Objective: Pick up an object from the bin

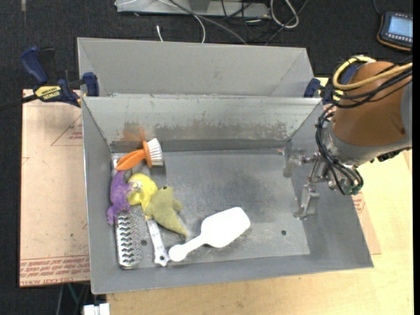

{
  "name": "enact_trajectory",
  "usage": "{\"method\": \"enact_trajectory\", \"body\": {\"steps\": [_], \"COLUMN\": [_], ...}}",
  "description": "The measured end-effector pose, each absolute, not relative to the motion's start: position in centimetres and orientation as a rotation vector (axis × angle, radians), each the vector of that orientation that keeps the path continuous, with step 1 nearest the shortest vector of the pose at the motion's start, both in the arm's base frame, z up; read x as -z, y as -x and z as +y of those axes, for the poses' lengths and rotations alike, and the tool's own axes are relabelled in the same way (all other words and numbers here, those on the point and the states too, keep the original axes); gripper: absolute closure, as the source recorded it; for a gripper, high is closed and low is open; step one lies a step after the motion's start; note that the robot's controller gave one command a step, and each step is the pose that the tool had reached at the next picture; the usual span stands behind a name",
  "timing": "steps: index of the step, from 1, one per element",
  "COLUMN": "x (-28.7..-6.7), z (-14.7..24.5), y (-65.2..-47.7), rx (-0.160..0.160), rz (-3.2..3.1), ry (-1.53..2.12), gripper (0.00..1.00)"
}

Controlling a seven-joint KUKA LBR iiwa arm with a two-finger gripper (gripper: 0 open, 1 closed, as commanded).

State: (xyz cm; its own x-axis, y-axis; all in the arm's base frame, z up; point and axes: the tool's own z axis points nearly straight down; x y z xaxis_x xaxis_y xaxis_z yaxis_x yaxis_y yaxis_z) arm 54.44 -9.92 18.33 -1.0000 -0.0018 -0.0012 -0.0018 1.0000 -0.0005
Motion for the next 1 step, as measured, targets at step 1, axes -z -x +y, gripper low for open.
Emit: {"method": "enact_trajectory", "body": {"steps": [1], "x": [-18.33], "z": [-9.91], "y": [-54.44], "rx": [0.001], "rz": [3.140], "ry": [0.003], "gripper": [0.00]}}
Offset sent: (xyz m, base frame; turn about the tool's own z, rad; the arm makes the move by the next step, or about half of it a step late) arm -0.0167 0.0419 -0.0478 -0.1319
